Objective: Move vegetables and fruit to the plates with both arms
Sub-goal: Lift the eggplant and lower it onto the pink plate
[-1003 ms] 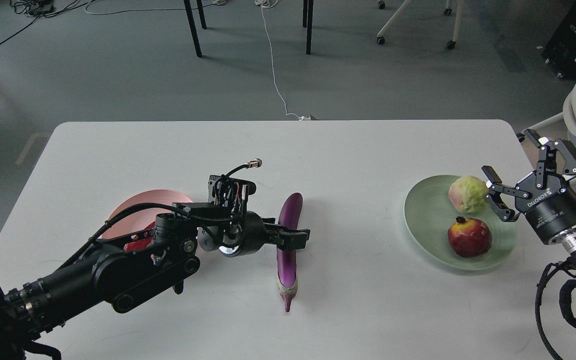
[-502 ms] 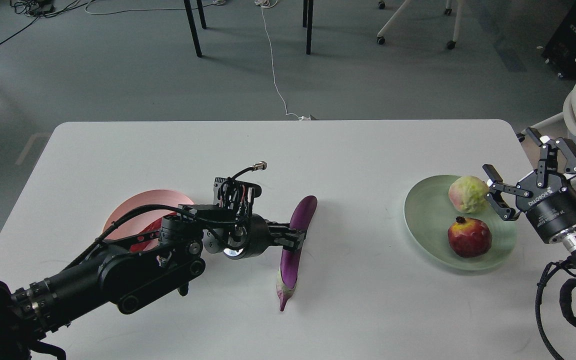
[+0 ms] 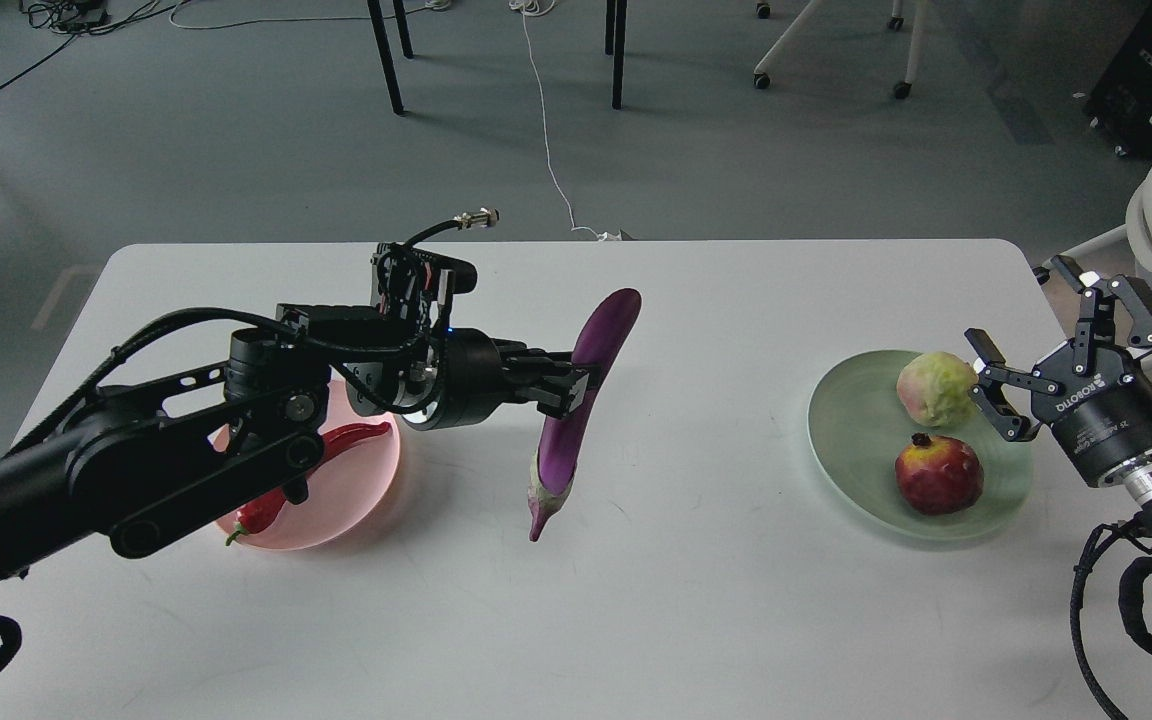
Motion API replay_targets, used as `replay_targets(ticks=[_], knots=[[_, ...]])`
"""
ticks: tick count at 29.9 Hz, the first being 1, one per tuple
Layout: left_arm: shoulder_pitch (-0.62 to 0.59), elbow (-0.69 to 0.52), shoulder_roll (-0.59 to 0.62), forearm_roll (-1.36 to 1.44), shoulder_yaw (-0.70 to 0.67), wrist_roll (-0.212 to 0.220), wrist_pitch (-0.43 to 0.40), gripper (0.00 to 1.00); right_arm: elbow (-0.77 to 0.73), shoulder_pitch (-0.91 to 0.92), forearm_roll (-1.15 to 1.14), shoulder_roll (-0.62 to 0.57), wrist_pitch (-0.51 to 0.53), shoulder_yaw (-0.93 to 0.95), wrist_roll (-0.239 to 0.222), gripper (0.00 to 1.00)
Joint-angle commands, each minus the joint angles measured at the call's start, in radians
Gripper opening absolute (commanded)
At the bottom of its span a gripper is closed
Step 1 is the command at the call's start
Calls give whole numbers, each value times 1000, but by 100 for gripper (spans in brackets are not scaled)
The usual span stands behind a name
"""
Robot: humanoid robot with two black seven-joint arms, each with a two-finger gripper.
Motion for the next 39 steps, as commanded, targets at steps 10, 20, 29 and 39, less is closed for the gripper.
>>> replay_targets(ticks=[10, 20, 29, 39], knots=[[27, -12, 382, 219, 145, -300, 0, 23, 0, 1, 0, 0, 0, 1, 0, 98], [39, 22, 405, 230, 198, -313, 33, 25, 0, 1, 0, -2, 0, 1, 0, 98], [39, 52, 412, 227, 197, -339, 32, 62, 0, 1, 0, -2, 0, 3, 0, 98], [38, 57, 416, 218, 185, -340, 38, 97, 0, 1, 0, -2, 0, 1, 0, 98]])
